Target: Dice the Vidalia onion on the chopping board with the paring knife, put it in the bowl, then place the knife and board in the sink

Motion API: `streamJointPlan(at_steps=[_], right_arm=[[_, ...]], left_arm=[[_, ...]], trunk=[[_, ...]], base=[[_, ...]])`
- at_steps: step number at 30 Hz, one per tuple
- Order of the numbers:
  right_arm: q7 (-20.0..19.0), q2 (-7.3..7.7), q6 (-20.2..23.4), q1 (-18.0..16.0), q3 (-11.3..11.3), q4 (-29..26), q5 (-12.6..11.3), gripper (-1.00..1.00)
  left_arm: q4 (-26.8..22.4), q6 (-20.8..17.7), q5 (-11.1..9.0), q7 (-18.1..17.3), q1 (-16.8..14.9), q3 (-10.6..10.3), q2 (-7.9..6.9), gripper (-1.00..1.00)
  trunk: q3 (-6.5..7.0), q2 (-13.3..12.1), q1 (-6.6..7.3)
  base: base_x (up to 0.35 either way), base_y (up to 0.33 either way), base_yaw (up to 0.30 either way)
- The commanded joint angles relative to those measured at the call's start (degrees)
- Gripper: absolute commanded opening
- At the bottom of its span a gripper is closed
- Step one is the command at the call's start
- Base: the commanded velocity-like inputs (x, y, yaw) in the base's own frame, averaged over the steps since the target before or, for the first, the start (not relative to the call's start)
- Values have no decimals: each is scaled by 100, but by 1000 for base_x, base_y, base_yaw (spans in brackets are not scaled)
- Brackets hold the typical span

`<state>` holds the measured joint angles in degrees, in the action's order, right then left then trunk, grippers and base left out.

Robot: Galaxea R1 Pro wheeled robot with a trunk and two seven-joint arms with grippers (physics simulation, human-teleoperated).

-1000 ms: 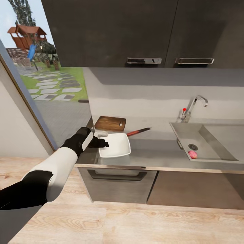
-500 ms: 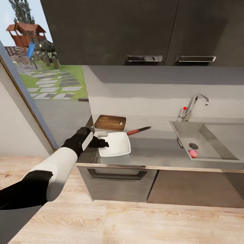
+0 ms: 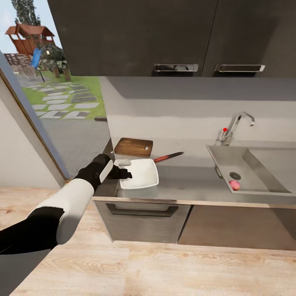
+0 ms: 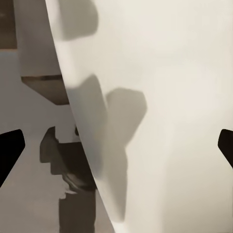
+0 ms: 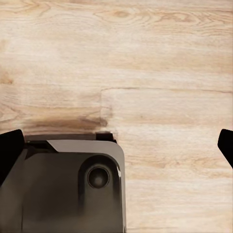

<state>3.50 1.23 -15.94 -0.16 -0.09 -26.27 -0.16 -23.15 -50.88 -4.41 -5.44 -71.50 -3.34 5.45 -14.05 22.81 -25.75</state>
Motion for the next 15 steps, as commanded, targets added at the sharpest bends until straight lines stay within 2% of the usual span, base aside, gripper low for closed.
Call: streamJointPlan(at_steps=[1, 15], right_arm=[[11, 0, -14, -2, 0, -1, -1, 100], [11, -1, -14, -2, 0, -1, -1, 100]], left_arm=[[-5, -24, -43, 10, -4, -35, -5, 100], [-13, -26, -43, 12, -4, -35, 5, 100]], trunk=[[-16, 11, -3], [-99, 11, -3]], base=[[0, 0, 0], [0, 0, 0]])
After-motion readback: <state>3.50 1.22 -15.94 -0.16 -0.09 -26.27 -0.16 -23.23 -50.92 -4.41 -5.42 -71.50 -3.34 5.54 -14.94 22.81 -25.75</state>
